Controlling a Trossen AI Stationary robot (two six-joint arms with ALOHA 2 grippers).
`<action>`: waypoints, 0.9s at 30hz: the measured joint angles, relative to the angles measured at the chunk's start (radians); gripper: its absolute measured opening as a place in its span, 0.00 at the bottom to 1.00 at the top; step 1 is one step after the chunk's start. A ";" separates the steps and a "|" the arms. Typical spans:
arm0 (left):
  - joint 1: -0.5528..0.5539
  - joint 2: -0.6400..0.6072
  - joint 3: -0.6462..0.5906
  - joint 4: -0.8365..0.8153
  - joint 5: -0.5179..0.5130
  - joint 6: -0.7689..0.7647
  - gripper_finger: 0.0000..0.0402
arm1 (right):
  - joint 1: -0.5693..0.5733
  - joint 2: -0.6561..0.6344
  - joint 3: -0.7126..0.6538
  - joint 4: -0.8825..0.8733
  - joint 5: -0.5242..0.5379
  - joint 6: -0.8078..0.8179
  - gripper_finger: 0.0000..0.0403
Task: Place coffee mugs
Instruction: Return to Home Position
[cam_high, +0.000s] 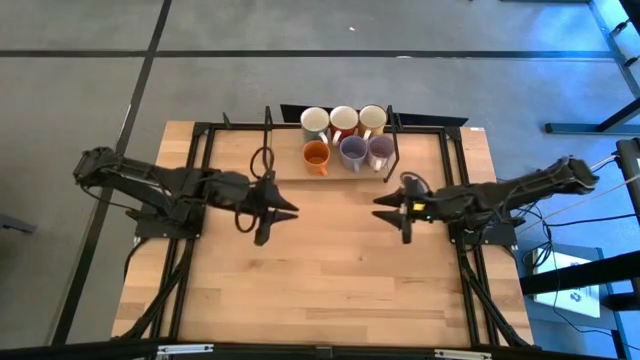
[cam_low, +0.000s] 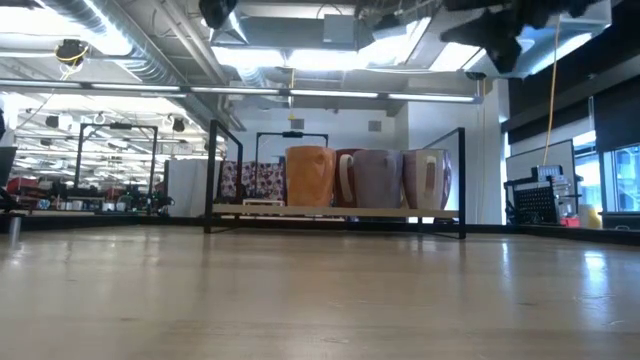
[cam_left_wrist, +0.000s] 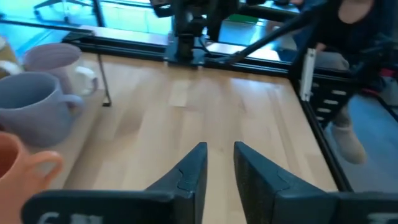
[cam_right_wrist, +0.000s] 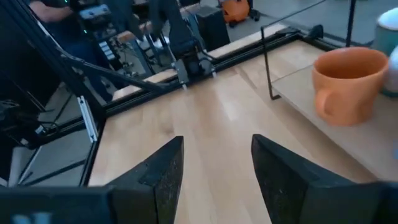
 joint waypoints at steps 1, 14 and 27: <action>0.010 0.000 0.000 0.000 -0.001 -0.006 0.17 | 0.000 -0.027 -0.016 0.006 -0.001 -0.010 0.43; 0.095 0.000 0.000 0.005 0.029 0.025 0.01 | -0.101 -0.304 -0.283 0.238 -0.163 -0.110 0.03; 0.148 -0.155 -0.231 0.244 0.064 0.063 0.00 | -0.138 -0.460 -0.358 0.195 -0.151 -0.103 0.09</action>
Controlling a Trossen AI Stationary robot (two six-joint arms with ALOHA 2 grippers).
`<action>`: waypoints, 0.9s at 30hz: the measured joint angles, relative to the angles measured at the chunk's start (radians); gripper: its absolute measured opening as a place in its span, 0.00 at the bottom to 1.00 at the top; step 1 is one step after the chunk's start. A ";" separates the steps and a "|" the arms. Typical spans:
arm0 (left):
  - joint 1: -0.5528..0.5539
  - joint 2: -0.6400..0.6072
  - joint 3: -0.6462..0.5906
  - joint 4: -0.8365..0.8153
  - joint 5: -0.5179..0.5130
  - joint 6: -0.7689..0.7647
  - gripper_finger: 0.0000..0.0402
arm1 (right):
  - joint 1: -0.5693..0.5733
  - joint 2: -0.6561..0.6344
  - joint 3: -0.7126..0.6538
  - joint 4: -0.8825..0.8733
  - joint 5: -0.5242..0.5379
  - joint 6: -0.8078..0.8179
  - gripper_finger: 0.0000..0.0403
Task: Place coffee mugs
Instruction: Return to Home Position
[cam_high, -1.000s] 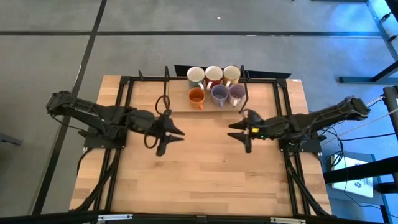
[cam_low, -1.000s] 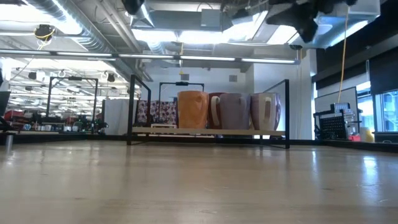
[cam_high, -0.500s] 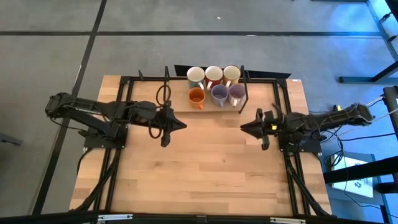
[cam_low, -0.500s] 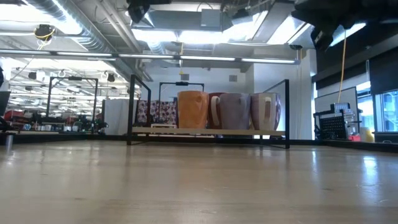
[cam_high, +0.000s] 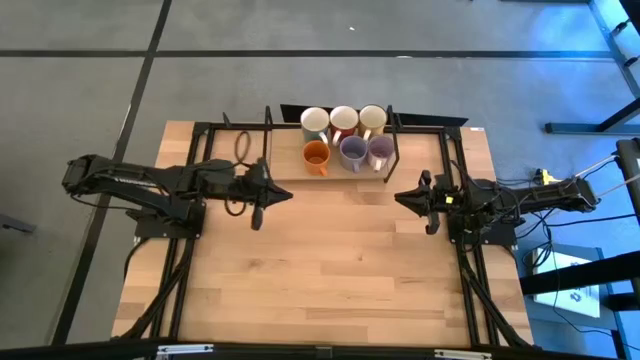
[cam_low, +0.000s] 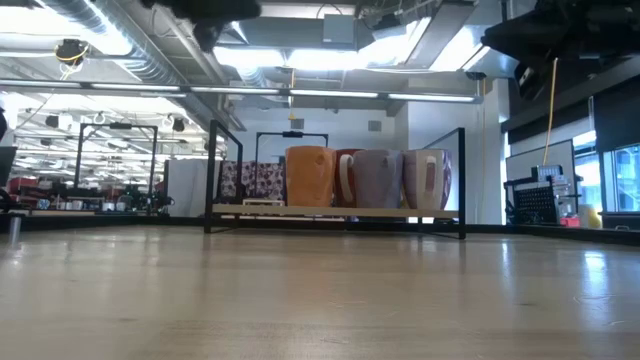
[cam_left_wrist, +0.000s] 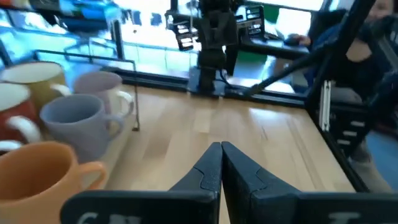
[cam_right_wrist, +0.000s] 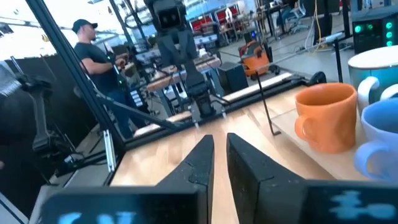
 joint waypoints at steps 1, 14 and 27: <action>0.001 -0.032 -0.031 0.016 -0.013 0.001 0.00 | 0.000 0.000 0.000 0.007 -0.004 0.002 0.09; 0.002 -0.201 -0.231 0.064 -0.349 -0.010 0.00 | 0.000 -0.004 0.000 0.002 -0.008 -0.144 0.09; 0.002 -0.408 -0.528 0.380 -0.111 0.047 0.03 | 0.000 -0.119 -0.085 0.005 -0.008 -0.184 0.09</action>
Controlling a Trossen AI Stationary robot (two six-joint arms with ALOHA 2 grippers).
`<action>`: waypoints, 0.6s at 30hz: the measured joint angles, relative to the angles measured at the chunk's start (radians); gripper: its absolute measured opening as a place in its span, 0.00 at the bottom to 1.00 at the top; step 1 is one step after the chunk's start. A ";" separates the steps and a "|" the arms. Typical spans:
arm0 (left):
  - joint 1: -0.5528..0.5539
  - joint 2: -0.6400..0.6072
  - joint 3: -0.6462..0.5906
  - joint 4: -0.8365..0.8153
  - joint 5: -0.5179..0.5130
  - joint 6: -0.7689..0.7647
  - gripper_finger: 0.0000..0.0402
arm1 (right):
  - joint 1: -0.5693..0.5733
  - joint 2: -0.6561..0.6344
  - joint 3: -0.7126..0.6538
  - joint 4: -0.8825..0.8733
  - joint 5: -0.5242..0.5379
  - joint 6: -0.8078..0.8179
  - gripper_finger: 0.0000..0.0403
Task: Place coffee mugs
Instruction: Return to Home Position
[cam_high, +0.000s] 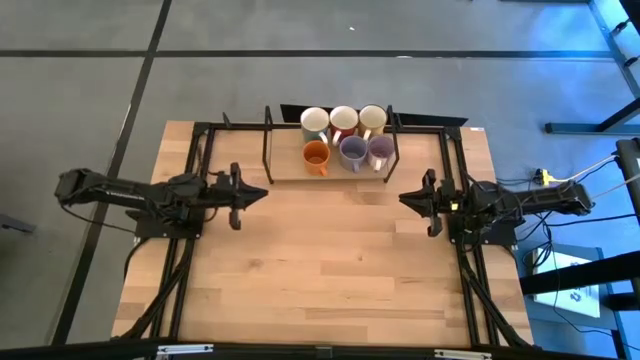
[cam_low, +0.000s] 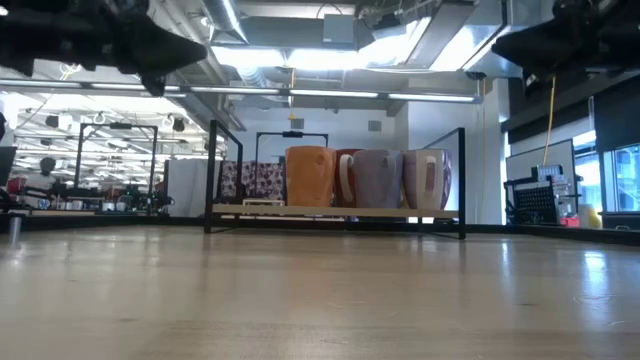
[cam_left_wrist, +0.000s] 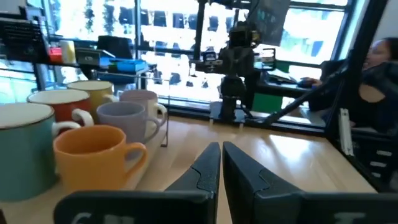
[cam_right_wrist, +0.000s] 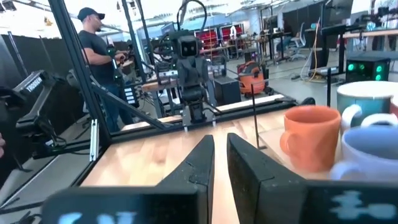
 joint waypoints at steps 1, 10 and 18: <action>0.000 -0.022 -0.013 -0.005 0.010 0.000 0.03 | 0.000 -0.017 -0.014 -0.001 0.000 0.005 0.09; 0.000 -0.133 -0.095 -0.004 0.088 -0.003 0.03 | 0.000 -0.158 -0.091 -0.005 0.000 0.008 0.09; 0.000 -0.231 -0.151 -0.008 0.096 -0.023 0.03 | 0.000 -0.234 -0.120 -0.004 0.000 0.010 0.09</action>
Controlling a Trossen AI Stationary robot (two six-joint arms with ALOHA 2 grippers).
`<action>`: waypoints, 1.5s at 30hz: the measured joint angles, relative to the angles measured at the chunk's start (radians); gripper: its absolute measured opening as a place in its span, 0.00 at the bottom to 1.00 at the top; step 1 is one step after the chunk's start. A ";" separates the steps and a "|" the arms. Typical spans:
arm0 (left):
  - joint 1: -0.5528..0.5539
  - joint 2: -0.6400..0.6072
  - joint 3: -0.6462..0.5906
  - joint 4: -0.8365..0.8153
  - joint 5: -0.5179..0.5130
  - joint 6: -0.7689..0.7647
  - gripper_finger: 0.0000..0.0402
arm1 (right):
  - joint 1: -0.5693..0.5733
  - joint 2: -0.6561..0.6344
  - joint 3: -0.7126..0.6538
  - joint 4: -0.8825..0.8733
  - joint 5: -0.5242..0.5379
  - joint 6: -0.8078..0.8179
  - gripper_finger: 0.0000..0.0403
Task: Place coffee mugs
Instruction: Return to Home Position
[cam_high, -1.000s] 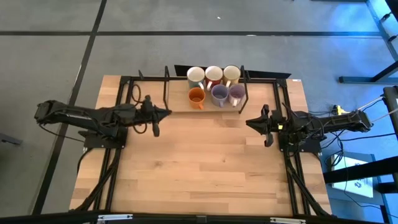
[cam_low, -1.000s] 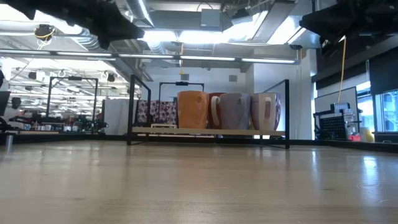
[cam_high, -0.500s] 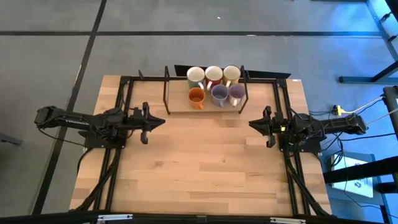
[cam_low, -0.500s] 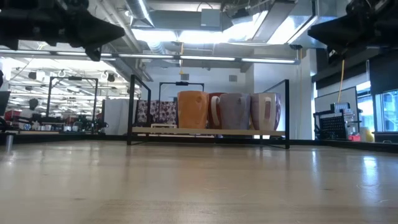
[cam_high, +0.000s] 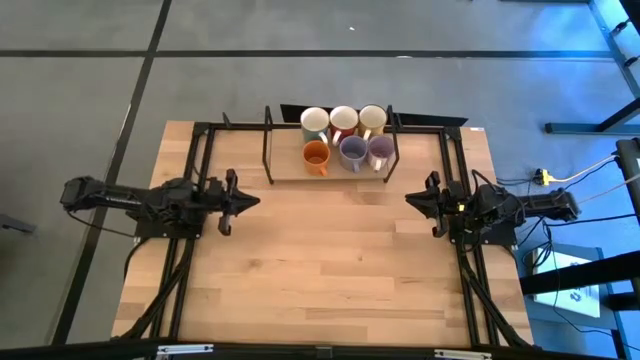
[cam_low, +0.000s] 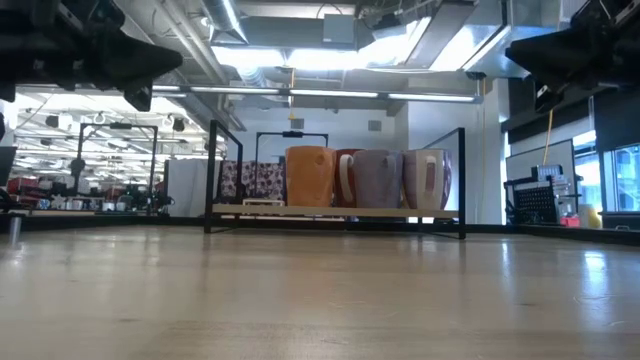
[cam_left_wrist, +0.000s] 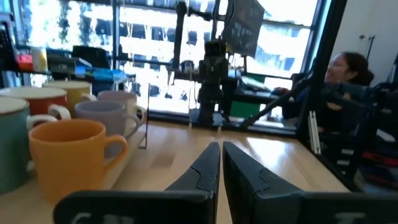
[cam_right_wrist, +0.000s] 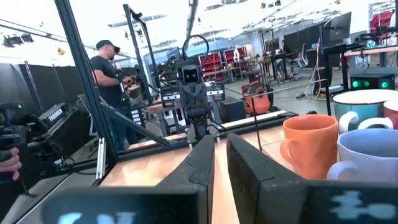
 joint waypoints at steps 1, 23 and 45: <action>0.000 -0.017 -0.003 -0.002 0.000 0.000 0.03 | 0.000 -0.008 -0.005 0.000 0.000 0.000 0.09; -0.001 -0.313 -0.033 -0.345 0.007 -0.058 0.03 | 0.000 -0.062 -0.035 -0.146 -0.155 0.018 0.09; -0.001 -0.304 -0.033 -0.337 -0.004 -0.050 0.03 | 0.000 -0.062 -0.035 -0.162 -0.154 0.011 0.09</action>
